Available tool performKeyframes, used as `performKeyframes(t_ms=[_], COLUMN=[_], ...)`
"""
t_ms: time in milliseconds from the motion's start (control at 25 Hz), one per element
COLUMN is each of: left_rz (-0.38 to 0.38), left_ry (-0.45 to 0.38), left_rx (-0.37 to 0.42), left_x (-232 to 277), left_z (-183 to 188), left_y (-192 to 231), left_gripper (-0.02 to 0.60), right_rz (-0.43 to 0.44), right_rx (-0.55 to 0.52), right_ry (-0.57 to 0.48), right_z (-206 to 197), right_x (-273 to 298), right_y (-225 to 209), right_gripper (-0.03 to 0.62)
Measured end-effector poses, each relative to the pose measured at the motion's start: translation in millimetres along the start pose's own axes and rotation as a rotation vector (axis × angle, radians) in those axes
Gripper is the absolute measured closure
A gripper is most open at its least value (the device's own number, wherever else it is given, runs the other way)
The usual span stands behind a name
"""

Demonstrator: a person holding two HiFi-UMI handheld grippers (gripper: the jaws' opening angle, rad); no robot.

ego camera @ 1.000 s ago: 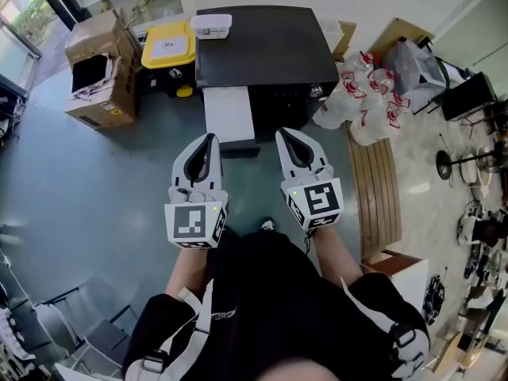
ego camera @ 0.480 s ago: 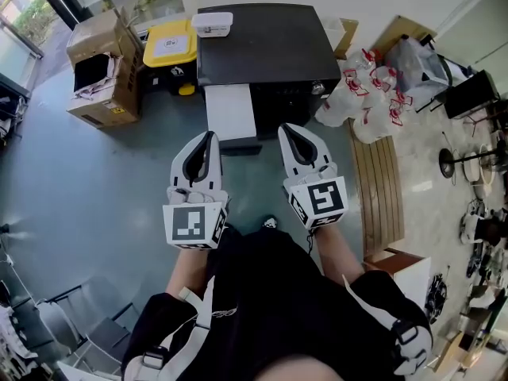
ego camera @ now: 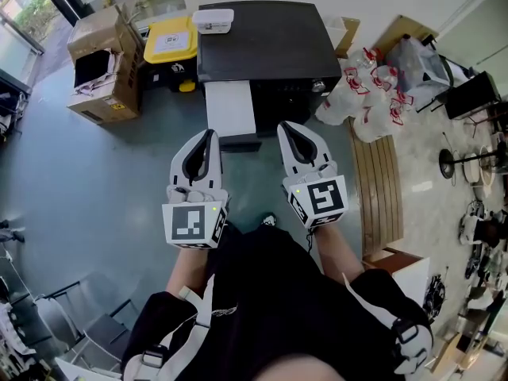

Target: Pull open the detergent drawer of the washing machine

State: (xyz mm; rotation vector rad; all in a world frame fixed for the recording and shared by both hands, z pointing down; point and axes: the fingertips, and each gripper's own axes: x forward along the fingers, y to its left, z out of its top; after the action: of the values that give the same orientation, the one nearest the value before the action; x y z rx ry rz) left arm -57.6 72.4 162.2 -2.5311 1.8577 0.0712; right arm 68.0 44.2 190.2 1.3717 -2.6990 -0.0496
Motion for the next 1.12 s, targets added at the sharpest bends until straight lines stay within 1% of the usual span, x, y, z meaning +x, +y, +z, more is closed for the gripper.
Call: performKeyframes(t_ms=[400,1120], left_rz=[-0.006,0.0], left_ry=[0.004,0.002], left_rx=[0.003,0.001], left_x=[-0.8,-5.2], left_z=[-1.5,-1.4], left_y=[-4.3,-4.0], left_gripper=[0.561,0.561], right_rz=[0.005,0.013], right_rx=[-0.037,-0.01], right_ry=[0.0,0.005], right_z=[0.6,-3.0], right_x=[-2.8,-4.4], right_y=[6.4,8.7], right_gripper=[0.586,0.586])
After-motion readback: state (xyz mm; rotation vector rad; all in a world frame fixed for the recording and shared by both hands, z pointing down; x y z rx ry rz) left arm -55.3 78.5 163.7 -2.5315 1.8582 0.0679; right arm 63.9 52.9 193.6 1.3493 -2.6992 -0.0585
